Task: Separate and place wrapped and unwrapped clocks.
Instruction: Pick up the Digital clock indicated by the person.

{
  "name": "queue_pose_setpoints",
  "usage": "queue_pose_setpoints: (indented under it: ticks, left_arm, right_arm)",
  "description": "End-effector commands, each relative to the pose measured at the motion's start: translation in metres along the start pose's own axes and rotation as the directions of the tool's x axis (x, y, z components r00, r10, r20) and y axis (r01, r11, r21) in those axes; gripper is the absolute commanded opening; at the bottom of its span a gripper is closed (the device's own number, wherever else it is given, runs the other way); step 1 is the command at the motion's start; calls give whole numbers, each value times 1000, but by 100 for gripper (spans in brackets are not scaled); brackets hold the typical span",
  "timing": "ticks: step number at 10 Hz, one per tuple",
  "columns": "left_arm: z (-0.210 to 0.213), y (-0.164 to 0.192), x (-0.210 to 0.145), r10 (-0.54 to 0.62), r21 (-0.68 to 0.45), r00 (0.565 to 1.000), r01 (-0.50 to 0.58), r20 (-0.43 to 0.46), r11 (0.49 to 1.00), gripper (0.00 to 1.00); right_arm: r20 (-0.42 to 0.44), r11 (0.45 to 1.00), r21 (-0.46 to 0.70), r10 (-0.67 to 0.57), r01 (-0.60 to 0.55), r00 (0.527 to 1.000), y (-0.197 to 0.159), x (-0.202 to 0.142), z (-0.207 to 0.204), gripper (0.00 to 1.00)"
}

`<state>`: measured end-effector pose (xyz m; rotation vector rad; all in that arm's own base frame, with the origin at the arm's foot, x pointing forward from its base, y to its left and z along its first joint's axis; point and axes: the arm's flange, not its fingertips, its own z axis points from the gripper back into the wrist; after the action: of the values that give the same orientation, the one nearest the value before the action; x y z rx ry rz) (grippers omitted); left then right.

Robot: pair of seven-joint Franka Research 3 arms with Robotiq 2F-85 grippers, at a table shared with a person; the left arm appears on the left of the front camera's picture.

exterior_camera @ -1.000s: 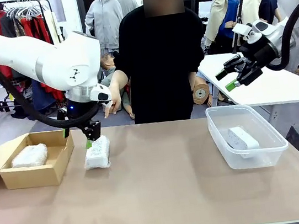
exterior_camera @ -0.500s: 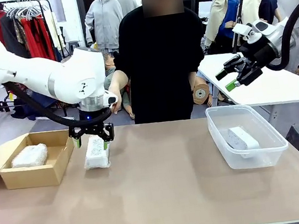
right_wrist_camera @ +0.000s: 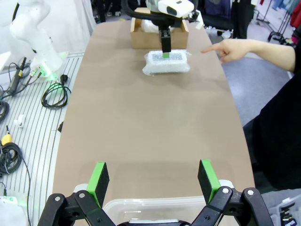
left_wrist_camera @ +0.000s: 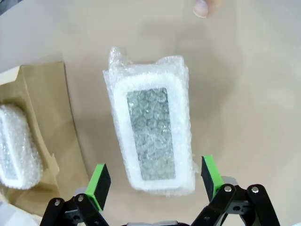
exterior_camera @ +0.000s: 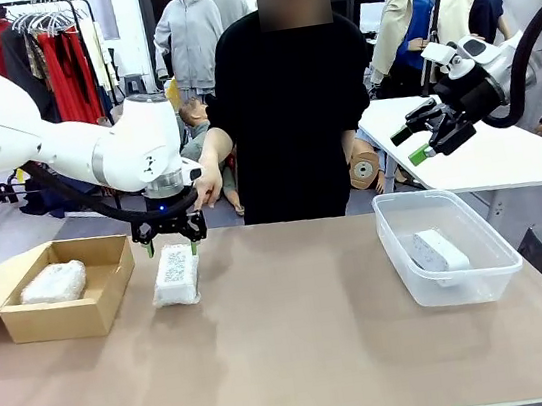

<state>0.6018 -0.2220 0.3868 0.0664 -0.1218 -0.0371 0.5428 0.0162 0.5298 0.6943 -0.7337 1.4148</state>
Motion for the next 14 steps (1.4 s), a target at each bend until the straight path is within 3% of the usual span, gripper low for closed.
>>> queue_pose_setpoints:
  ticks: [1, 14]
  left_arm:
    - [-6, -3, 8, -9, 31, 1000, 9, 4, 999, 100]
    - [-17, -7, 6, -15, 15, 1000, 15, -12, 1000, 100]
  right_arm:
    - [-1, 1000, -4, 5, -5, 1000, 1, 3, 2, 100]
    - [-1, 1000, -4, 5, -5, 1000, 1, 3, 2, 100]
